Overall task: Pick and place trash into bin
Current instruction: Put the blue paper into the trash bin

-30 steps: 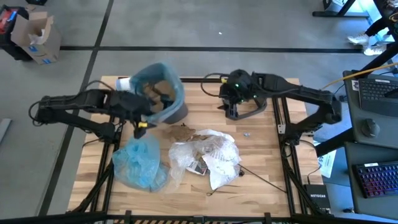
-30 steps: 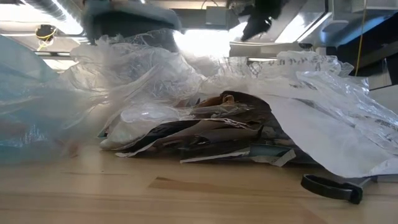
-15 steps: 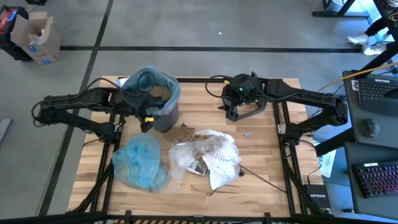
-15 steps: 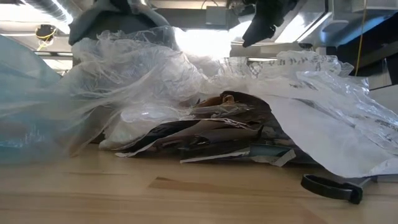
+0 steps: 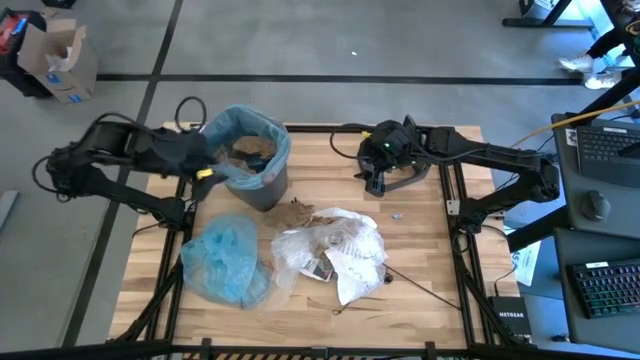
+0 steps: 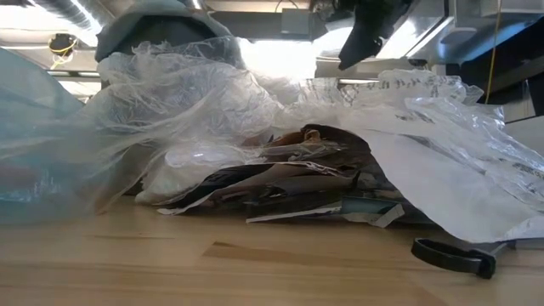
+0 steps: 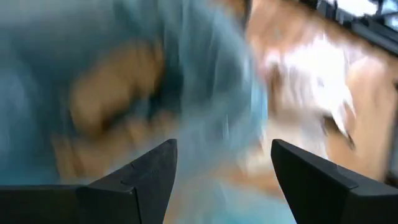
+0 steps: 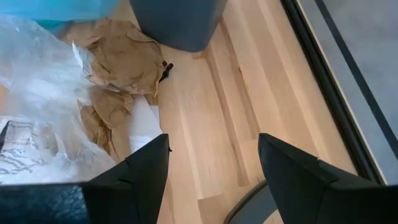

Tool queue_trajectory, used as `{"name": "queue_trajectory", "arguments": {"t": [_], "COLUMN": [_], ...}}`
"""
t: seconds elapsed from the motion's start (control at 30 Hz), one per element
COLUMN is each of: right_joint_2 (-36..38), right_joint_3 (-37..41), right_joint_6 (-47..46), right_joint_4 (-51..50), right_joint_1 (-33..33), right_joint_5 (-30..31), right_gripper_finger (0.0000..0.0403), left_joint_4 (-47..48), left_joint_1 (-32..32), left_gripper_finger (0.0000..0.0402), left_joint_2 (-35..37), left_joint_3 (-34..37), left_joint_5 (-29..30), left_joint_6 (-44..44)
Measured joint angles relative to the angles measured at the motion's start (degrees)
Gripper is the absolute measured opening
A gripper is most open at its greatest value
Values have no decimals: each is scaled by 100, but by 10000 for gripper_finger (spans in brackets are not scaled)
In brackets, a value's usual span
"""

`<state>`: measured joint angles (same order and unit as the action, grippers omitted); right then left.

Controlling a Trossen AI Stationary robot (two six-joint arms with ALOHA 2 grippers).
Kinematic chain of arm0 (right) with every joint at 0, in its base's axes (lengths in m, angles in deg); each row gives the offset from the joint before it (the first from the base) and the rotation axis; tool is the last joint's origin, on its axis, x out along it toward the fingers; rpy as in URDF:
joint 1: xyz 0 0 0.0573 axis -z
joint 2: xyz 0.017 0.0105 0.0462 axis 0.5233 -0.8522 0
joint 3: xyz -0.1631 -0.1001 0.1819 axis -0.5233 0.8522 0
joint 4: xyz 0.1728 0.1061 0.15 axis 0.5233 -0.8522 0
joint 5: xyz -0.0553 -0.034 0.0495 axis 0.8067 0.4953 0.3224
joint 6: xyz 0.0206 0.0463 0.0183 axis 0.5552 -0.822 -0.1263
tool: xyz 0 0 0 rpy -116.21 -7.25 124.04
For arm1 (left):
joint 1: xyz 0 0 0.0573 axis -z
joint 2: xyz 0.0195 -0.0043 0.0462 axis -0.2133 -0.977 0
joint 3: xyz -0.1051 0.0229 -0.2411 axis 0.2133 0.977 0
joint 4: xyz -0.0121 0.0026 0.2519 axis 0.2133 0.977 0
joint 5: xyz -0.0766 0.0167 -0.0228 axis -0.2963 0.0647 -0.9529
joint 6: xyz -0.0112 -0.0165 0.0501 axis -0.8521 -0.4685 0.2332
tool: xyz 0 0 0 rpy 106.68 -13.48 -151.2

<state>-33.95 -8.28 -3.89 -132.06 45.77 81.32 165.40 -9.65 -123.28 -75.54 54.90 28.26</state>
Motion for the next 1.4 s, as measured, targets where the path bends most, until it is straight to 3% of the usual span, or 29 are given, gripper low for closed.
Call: {"name": "queue_trajectory", "arguments": {"t": [0.1,0.17,0.47,0.57,0.7,0.83,1.0,1.2,1.4], "right_joint_2": [-2,0,-77,-283,-783,-1179,-1235,-852,-343], "right_joint_3": [1,31,739,1045,1177,1074,1030,1027,1026], "right_joint_6": [1,4,187,477,684,866,914,1045,850], "right_joint_4": [24,242,2133,2955,3951,4316,4286,3796,2638], "right_joint_1": [2,1,7,55,57,57,55,44,39], "right_joint_5": [0,-2,288,572,717,831,957,958,699], "right_gripper_finger": [239,239,239,239,239,239,239,239,239], "left_joint_4": [811,740,486,151,-371,-1043,-2379,-4142,-5893], "left_joint_1": [123,242,544,603,598,544,285,-309,-906], "left_gripper_finger": [253,253,253,253,253,253,253,253,253], "left_joint_2": [1,50,223,218,214,180,125,40,-72], "left_joint_3": [40,306,2370,2873,3303,3570,4053,4844,5310], "left_joint_5": [-666,-874,-831,-460,581,1565,2250,2399,2390], "left_joint_6": [-981,-1438,-2088,-2090,-2036,-1759,-1015,-10,963]}}
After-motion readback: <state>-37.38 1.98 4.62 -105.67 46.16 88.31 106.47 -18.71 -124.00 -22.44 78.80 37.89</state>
